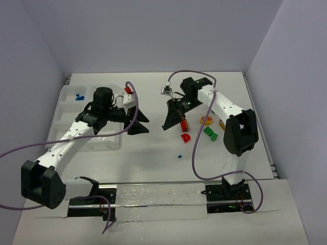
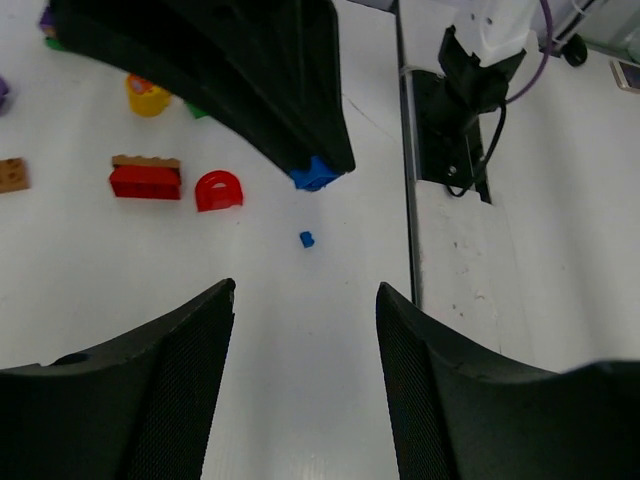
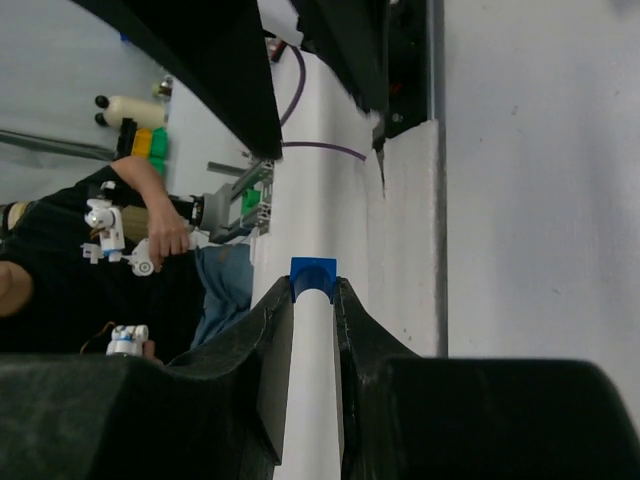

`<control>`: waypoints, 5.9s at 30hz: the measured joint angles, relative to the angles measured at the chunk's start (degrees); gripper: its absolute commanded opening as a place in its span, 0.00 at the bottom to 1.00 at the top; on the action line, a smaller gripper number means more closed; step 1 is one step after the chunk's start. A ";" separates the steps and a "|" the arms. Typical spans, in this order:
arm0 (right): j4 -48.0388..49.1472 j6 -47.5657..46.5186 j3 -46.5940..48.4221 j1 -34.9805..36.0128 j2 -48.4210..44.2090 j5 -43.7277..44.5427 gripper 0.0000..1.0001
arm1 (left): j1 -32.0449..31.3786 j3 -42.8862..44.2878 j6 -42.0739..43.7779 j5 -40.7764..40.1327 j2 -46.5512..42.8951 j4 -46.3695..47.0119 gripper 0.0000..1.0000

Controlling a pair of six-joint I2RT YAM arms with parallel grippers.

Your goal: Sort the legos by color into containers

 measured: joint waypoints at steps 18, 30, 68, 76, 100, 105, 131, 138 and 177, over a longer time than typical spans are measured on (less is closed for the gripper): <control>-2.54 0.33 0.04 2.15 0.03 -2.96 0.00 | -11.66 8.77 14.12 -2.03 6.67 -6.45 0.58; -3.98 2.85 -0.22 2.85 0.31 -2.66 0.00 | -12.42 8.96 18.01 -3.45 6.68 -8.59 0.30; 6.39 18.52 -3.67 -2.06 2.12 -1.02 0.84 | -11.57 3.72 6.52 -10.71 6.83 -0.86 0.50; 20.50 29.31 -12.90 -9.09 -3.76 17.31 0.98 | -11.89 1.28 15.56 -18.57 6.80 -9.81 0.57; 25.05 27.64 -27.56 -28.30 -29.16 49.94 1.00 | -41.34 -0.92 19.41 -34.88 20.99 1.15 0.52; 24.96 27.12 -28.49 -28.30 -29.20 49.08 1.00 | -41.01 0.81 30.81 -32.33 25.91 -1.82 0.54; 21.85 22.86 -28.84 -31.45 -28.20 47.96 1.00 | -37.26 10.09 54.40 -28.78 37.23 -11.52 0.54; 21.26 21.93 -28.69 -32.36 -27.95 47.02 1.00 | -37.26 11.92 55.71 -27.74 38.70 -12.69 0.42; 25.20 24.40 -24.70 -27.41 -27.02 45.65 1.00 | 13.15 11.88 16.85 -24.71 8.91 -15.57 0.00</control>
